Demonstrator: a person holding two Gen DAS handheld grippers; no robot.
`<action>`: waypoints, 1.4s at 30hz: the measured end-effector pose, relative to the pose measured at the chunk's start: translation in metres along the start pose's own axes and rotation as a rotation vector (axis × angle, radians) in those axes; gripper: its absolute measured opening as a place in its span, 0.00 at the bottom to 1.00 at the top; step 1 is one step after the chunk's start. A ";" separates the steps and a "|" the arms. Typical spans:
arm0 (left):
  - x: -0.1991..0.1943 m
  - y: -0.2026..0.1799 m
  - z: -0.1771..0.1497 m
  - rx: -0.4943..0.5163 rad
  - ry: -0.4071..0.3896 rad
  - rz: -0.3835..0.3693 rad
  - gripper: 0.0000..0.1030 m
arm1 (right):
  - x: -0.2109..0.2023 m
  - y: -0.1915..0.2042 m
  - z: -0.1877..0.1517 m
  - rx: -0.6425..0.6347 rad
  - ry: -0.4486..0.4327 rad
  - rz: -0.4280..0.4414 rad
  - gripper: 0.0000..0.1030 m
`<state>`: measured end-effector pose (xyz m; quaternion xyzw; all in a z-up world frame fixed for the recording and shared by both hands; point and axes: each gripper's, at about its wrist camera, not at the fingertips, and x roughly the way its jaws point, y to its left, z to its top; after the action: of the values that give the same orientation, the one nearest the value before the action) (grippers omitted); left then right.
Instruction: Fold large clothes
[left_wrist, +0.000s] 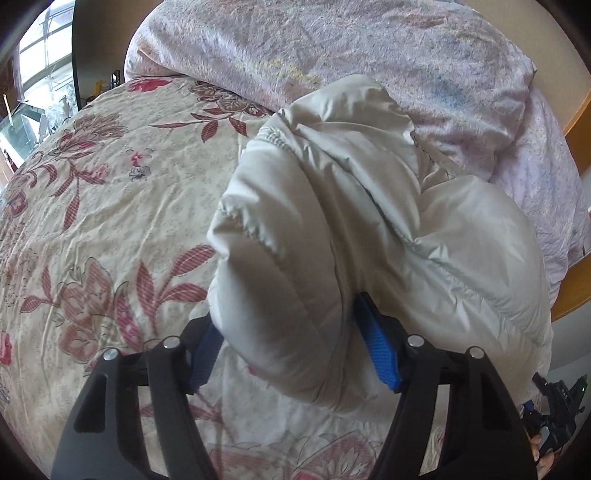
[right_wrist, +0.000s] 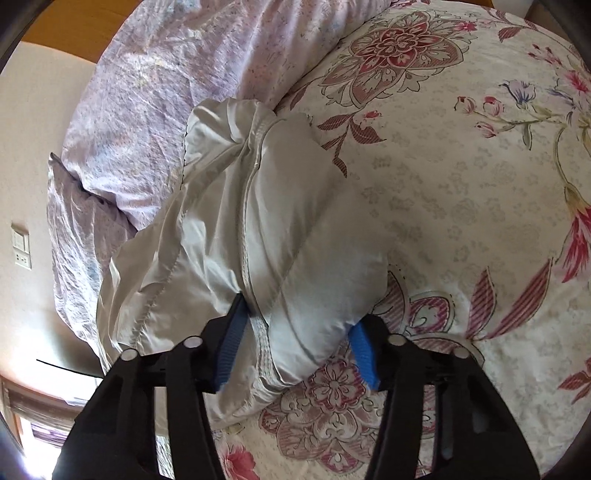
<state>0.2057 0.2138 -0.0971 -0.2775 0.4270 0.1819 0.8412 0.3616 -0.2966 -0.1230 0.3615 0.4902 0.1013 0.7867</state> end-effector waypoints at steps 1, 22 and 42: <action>0.001 0.000 0.000 -0.010 -0.008 -0.009 0.57 | 0.000 0.001 -0.001 -0.006 -0.005 0.000 0.42; -0.080 0.043 -0.055 0.013 -0.101 -0.072 0.24 | -0.054 -0.006 -0.051 -0.129 0.020 0.045 0.20; -0.111 0.064 -0.103 0.092 -0.103 -0.027 0.72 | -0.120 0.062 -0.134 -0.581 -0.227 -0.243 0.60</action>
<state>0.0445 0.1918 -0.0761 -0.2346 0.3873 0.1645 0.8763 0.2005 -0.2510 -0.0322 0.0700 0.3896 0.1015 0.9127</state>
